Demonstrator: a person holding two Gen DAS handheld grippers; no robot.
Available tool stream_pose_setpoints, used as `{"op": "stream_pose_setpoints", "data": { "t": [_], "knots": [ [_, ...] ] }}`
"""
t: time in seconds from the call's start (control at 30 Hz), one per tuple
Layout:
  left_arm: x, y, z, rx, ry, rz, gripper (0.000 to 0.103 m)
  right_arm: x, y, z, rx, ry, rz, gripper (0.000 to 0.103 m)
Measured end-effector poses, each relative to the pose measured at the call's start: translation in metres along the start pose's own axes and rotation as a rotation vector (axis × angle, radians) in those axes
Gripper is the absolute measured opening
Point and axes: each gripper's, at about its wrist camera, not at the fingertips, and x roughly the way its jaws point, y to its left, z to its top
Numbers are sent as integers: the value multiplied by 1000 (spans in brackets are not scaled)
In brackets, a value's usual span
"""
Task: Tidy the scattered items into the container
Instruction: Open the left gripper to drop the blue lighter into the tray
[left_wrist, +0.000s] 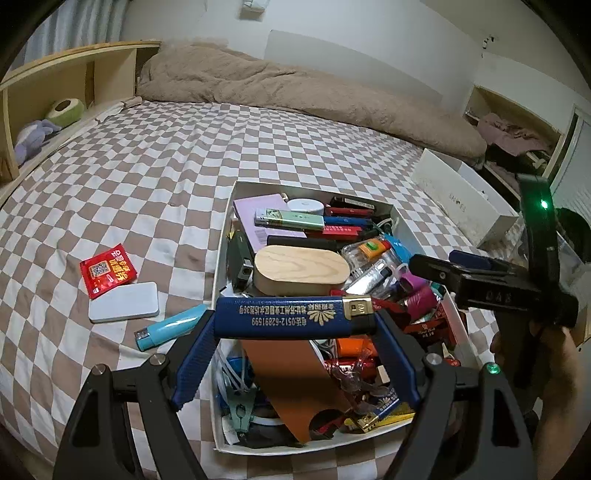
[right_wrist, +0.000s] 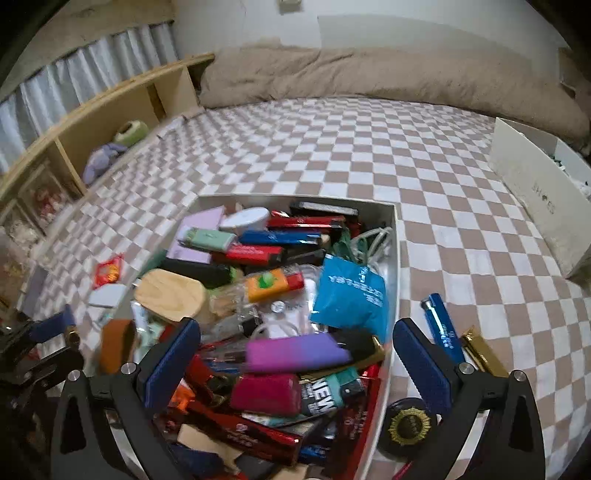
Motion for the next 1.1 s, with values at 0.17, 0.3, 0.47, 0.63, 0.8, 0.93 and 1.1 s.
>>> {"op": "stream_pose_setpoints", "data": {
  "t": [0.17,0.3,0.47,0.63,0.8,0.93,1.1],
  "knots": [
    [-5,-6,1,-32,-1,-43,83,-10,-10,-6,52,-47,66,103],
    [-3,-21,-4,-53,33,-85,83,-10,-16,-12,76,-18,102,103],
    [3,-37,-12,-89,86,-105,83,-22,-23,-15,88,-52,104,103],
    [10,-60,-20,-99,122,-102,83,-34,-35,-13,138,-104,112,103],
    [19,-79,-22,-101,140,-100,83,-37,-42,-14,165,-116,132,103],
    [25,-90,-22,-92,155,-109,83,-37,-47,-15,175,-117,135,103],
    [16,-92,-19,-54,98,-28,103,-39,-46,-15,175,-123,148,103]
  ]
}}
